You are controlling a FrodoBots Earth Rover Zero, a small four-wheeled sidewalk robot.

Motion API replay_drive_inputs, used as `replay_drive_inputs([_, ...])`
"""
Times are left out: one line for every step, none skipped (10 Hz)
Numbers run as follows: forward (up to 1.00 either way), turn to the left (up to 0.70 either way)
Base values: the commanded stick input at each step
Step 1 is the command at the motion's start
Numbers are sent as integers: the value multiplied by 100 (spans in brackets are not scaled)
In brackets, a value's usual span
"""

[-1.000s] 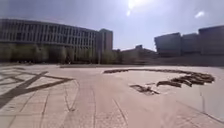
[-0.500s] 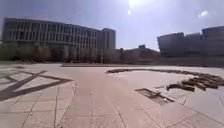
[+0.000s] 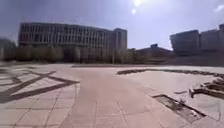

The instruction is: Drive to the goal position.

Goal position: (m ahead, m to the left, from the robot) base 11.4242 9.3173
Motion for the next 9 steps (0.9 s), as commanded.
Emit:
replay_drive_inputs([85,0])
replay_drive_inputs([85,0])
replay_drive_inputs([85,0])
replay_drive_inputs([85,0])
replay_drive_inputs([85,0])
replay_drive_inputs([85,0])
replay_drive_inputs([85,0])
replay_drive_inputs([85,0])
replay_drive_inputs([85,0])
